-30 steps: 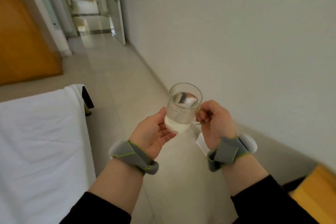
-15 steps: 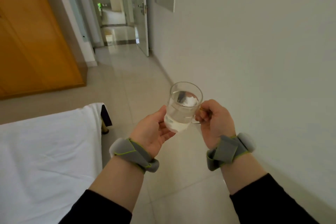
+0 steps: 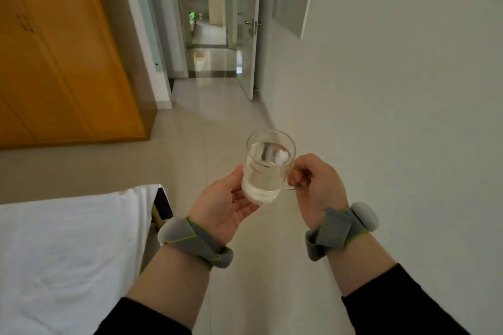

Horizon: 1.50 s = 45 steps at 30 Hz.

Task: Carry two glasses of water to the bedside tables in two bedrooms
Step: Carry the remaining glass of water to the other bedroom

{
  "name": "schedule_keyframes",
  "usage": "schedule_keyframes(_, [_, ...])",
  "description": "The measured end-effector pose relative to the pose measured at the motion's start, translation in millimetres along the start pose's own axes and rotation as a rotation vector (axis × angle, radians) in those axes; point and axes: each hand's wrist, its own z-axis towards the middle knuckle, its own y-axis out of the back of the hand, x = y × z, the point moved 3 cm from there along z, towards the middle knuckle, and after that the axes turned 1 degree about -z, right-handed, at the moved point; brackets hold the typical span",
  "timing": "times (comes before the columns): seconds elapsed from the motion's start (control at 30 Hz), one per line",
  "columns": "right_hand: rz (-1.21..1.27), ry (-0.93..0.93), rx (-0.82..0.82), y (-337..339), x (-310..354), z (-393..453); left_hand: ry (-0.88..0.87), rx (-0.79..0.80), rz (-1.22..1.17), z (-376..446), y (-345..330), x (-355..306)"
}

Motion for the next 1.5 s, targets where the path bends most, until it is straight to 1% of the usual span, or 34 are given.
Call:
schedule_keyframes(0.17, [-0.012, -0.052, 0.039, -17, -8, 101, -0.022, -0.059, -0.013, 84, -14, -44])
schedule_keyframes(0.3, [-0.003, -0.074, 0.055, -43, -23, 187, -0.029, -0.083, -0.012, 162, -9, -85])
schedule_keyframes(0.33, [0.007, -0.079, 0.054, -46, -23, 194, -0.028, -0.094, -0.015, 170, -9, -89])
schedule_keyframes(0.5, [0.016, -0.06, 0.069, -82, -37, 285, -0.056, -0.09, -0.007, 257, 1, -144])
schedule_keyframes(0.67, [0.022, -0.049, 0.048, -132, -46, 396, -0.048, -0.067, 0.029, 353, 4, -223])
schedule_keyframes(0.73, [0.023, -0.053, 0.048, -143, -47, 423, -0.055, -0.088, 0.029, 374, 4, -242])
schedule_keyframes(0.9, [0.028, -0.061, 0.063, -174, -62, 527, -0.03, -0.086, 0.004, 465, 6, -296])
schedule_keyframes(0.97, [0.03, -0.055, 0.07, -182, -61, 549, -0.038, -0.099, 0.002, 484, 5, -310])
schedule_keyframes(1.03, [0.049, -0.038, 0.089, -194, -74, 608, -0.059, -0.109, 0.007, 535, 3, -333])
schedule_keyframes(1.1, [0.043, -0.045, 0.103, -202, -72, 633, -0.062, -0.128, 0.007, 556, 1, -350])
schedule_keyframes(1.23, [0.025, -0.046, 0.134, -224, -73, 730, -0.071, -0.138, -0.011, 634, -15, -399])
schedule_keyframes(1.4, [0.011, -0.069, 0.157, -255, -81, 827, -0.077, -0.172, -0.032, 714, -18, -451])
schedule_keyframes(1.5, [0.021, -0.081, 0.168, -267, -88, 864, -0.083, -0.165, -0.047, 745, -15, -472])
